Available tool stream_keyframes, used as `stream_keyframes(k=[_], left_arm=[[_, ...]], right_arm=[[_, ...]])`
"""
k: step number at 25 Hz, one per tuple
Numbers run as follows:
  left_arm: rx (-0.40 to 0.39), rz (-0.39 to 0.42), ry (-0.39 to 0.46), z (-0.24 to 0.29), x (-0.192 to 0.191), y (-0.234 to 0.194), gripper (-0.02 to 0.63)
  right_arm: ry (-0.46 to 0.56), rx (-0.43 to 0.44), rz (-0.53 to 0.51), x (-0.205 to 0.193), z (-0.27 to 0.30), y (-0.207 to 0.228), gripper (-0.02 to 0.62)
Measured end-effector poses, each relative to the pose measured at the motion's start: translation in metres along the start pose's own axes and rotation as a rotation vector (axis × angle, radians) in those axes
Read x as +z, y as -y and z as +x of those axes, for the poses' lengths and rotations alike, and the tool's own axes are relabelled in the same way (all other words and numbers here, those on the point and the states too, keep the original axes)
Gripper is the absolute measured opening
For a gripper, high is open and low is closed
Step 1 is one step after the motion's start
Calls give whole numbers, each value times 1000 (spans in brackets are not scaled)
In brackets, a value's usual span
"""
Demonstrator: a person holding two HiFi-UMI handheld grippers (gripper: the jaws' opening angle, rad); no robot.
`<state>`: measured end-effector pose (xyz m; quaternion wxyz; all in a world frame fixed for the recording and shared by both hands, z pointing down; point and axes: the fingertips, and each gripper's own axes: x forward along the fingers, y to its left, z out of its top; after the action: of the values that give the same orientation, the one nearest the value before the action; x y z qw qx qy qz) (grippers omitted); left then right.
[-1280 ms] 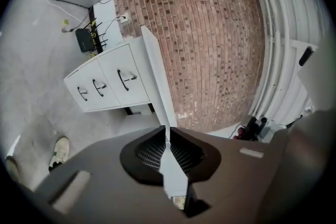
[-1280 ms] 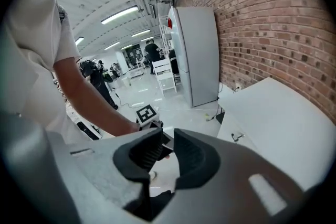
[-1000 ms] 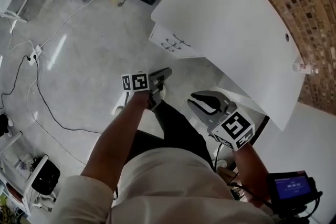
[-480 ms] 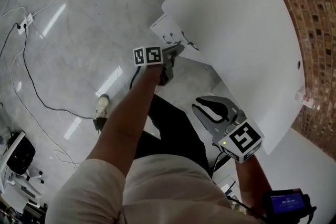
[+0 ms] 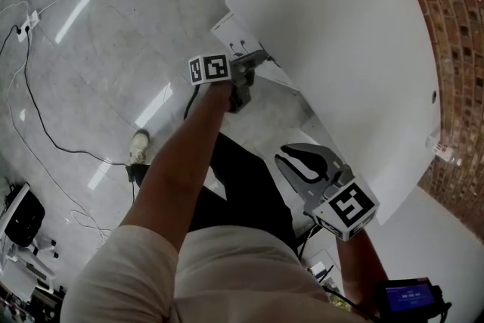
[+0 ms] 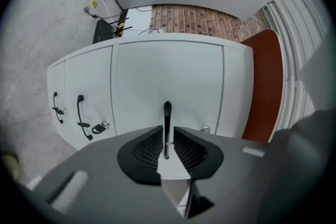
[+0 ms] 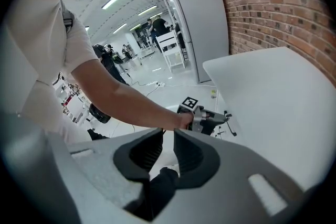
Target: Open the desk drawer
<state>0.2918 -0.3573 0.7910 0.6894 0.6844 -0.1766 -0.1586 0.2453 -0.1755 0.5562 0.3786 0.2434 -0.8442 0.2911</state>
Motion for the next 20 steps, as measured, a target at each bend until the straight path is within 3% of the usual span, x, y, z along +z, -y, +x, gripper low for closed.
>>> stream_keyframes(k=[9, 20], left_arm=[[-15, -4, 0, -19, 2, -1, 31], [54, 17, -37, -32, -3, 1, 31]], right_arm=[[5, -23, 7, -7, 22, -29, 67], [38, -10, 42, -3, 23, -32, 67]])
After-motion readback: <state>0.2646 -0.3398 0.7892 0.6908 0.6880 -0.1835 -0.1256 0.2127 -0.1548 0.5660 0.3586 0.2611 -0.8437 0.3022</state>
